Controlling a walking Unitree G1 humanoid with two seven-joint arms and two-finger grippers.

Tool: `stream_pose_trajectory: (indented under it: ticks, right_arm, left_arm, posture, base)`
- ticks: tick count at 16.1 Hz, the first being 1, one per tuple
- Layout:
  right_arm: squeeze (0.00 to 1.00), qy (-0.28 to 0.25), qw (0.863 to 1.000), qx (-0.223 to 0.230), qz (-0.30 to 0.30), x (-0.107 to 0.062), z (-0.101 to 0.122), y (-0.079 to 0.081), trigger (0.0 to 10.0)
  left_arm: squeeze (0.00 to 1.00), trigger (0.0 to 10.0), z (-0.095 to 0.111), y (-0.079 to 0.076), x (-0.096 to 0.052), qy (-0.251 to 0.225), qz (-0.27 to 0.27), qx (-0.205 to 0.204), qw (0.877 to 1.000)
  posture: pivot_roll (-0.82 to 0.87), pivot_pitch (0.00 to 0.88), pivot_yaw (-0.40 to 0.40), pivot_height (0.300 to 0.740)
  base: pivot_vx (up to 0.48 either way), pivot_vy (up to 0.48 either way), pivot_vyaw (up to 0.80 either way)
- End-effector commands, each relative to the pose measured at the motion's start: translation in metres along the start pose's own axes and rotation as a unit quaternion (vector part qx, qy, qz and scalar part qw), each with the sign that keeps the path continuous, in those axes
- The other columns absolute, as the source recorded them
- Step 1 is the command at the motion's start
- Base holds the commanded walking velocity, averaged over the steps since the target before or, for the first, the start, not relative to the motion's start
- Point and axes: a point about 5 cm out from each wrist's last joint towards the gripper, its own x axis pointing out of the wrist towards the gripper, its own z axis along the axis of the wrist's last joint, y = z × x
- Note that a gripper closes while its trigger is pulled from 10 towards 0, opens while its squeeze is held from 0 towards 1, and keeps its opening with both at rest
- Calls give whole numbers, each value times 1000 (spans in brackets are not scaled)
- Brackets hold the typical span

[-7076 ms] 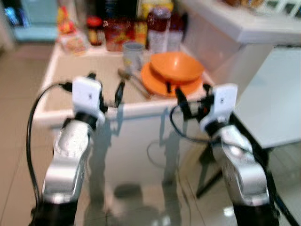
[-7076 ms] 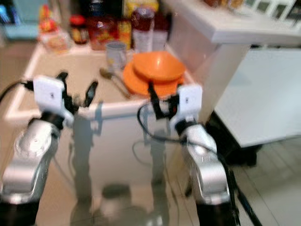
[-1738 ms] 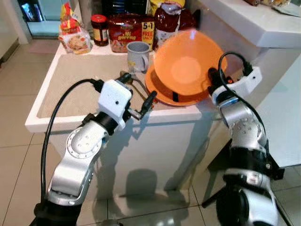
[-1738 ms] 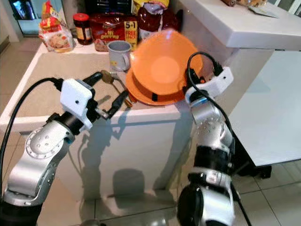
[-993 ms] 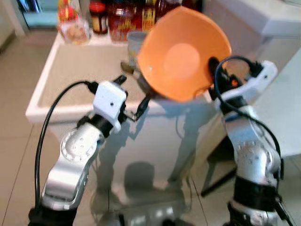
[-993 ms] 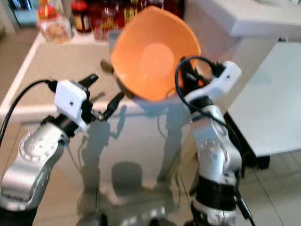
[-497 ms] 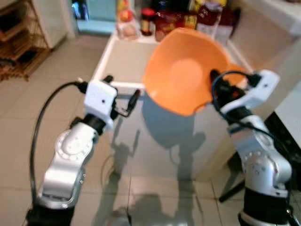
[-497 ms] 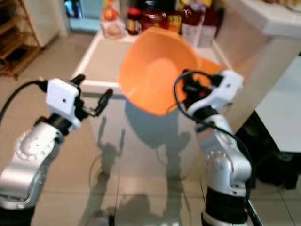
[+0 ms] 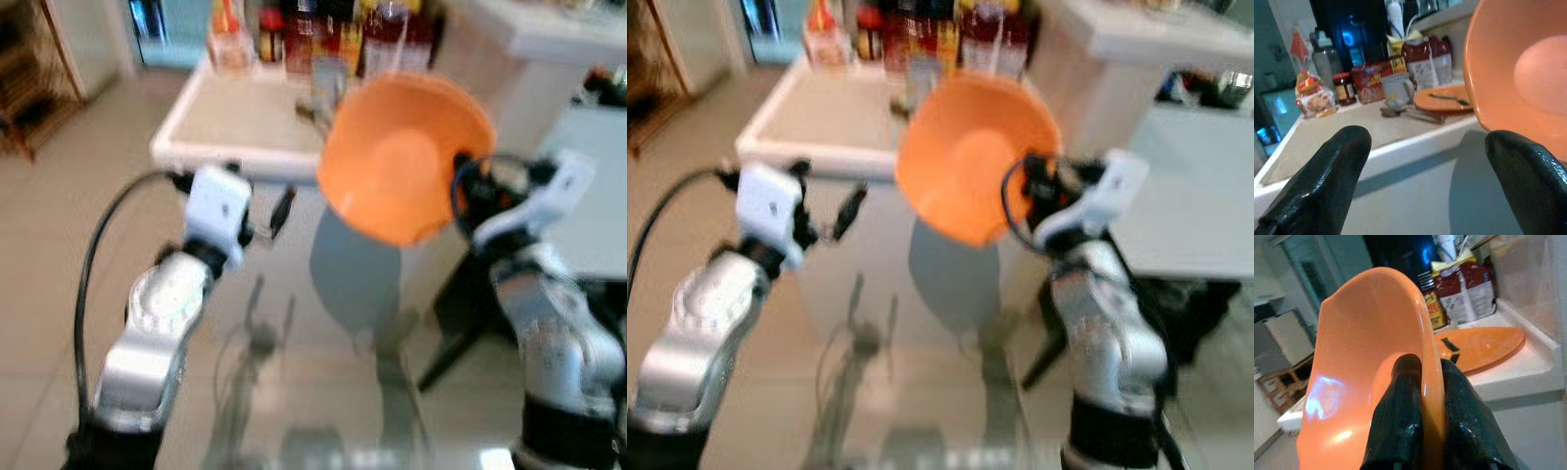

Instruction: Setting the table

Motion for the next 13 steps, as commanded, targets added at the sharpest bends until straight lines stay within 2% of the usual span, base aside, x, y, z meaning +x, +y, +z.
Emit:
stream_pose_trajectory:
  ticks: [1,8,10,13]
  right_arm:
    - [0,-24,1000,-10,-2,0,12,-2,10000]
    - [0,-30,999,-22,-27,-3,13,-11,10000]
    - [0,-34,998,-10,-53,-7,12,-17,10000]
    - [0,-24,997,-37,-69,-11,8,-23,10000]
  left_arm:
    - [0,10000,3,-3,3,-6,-2,0,1000]
    - [0,10000,4,-6,6,-8,-9,3,1000]
    - [0,10000,3,-8,7,-7,-13,0,1000]
    - [0,10000,3,-11,10,-10,-21,0,1000]
  posture:
    - [63,0,-71,740]
    - [56,0,-60,740]
    - [52,0,-57,740]
    - [42,0,-46,740]
  base:
    - [0,-480,581]
    - [0,-480,800]
    - [0,-480,0]
    - [0,-480,0]
